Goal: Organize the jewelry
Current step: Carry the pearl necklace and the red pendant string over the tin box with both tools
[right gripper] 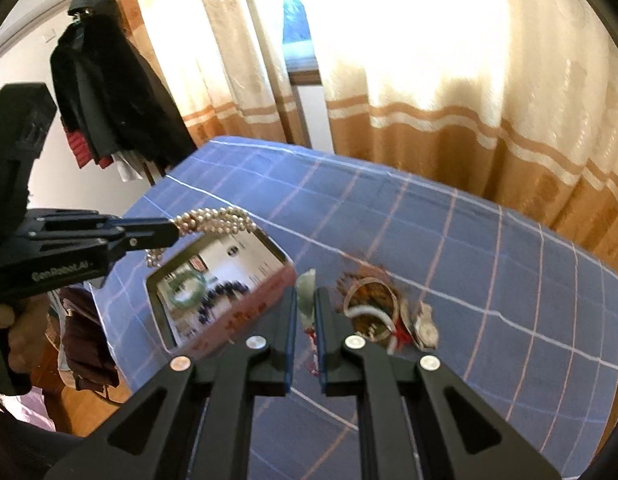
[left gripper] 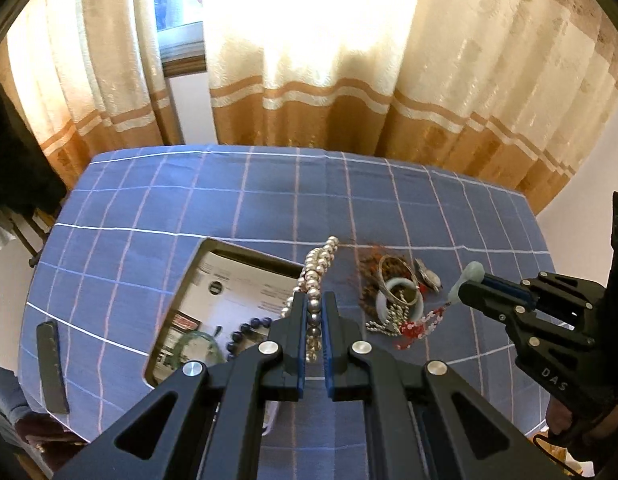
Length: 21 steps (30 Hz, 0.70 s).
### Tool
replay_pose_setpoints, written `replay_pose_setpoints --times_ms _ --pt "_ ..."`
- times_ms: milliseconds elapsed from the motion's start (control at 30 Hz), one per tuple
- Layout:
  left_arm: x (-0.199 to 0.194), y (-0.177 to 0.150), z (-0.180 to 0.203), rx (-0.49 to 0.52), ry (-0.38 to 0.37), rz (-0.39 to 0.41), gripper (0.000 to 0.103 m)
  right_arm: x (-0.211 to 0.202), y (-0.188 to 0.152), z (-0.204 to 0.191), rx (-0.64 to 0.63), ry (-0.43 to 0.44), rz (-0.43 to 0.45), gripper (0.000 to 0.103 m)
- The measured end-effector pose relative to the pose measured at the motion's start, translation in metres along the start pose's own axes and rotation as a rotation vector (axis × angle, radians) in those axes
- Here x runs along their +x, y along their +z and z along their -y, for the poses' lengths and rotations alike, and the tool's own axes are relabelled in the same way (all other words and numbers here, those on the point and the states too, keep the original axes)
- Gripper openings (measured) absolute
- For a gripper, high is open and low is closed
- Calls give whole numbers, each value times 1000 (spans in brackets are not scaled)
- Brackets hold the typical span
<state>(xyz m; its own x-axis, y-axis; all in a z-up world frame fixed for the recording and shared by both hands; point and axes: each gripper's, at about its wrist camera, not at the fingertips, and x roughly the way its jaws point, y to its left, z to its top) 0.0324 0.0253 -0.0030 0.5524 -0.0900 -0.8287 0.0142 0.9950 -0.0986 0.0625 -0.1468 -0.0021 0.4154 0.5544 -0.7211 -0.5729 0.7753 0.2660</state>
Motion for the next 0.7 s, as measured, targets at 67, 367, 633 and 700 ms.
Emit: replay_pose_setpoints --times_ms 67,367,633,700 --pt "-2 2 -7 -8 10 3 5 0 8 -7 -10 11 13 11" --pt "1 3 -32 -35 50 -10 6 12 32 -35 -60 49 32 11" --pt "0 4 -52 -62 65 -6 5 22 41 -45 -78 68 26 11" --pt "0 4 -55 -67 68 -6 5 24 42 -47 -82 73 24 11"
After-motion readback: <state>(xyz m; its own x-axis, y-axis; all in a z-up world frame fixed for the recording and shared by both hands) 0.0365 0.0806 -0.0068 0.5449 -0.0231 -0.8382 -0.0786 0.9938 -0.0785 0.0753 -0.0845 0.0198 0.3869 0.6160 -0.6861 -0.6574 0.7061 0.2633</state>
